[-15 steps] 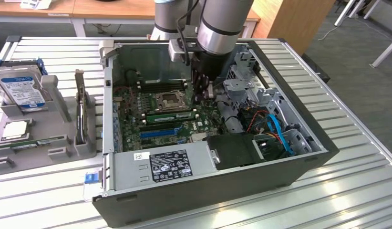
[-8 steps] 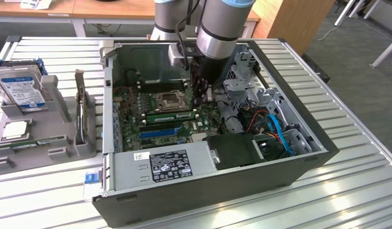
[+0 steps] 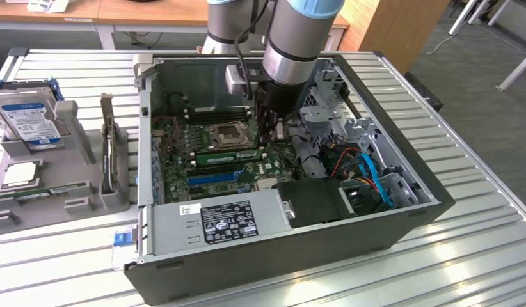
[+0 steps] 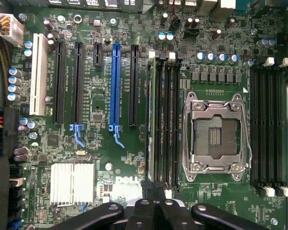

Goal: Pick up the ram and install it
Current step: 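Press down the ram until it locks into place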

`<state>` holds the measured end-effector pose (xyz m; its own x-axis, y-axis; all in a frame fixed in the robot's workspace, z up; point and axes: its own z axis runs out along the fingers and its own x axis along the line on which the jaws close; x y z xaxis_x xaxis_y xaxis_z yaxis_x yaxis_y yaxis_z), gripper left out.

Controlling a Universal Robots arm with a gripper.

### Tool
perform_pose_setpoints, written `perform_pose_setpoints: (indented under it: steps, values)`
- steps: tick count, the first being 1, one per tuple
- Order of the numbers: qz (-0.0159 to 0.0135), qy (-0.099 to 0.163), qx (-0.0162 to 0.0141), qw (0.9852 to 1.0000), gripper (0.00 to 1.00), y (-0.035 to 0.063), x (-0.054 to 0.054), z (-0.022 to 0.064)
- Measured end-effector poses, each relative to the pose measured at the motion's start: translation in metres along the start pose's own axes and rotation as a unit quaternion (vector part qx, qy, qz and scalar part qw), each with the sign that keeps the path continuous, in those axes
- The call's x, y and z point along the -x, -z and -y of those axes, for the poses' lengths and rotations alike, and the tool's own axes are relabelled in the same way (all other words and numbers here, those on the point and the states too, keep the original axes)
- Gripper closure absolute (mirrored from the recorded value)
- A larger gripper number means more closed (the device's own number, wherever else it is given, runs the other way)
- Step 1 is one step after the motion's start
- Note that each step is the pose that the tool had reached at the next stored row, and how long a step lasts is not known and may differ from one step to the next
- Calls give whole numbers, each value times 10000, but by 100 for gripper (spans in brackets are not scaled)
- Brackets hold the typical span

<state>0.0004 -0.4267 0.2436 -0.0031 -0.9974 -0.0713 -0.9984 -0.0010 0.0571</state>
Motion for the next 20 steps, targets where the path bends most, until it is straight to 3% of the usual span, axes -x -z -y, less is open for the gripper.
perform_pose_setpoints:
  steps: [8,20]
  values:
    - [8,0,0,10000,90,-38,-3,2]
    - [8,1,0,10000,90,-65,86,4]
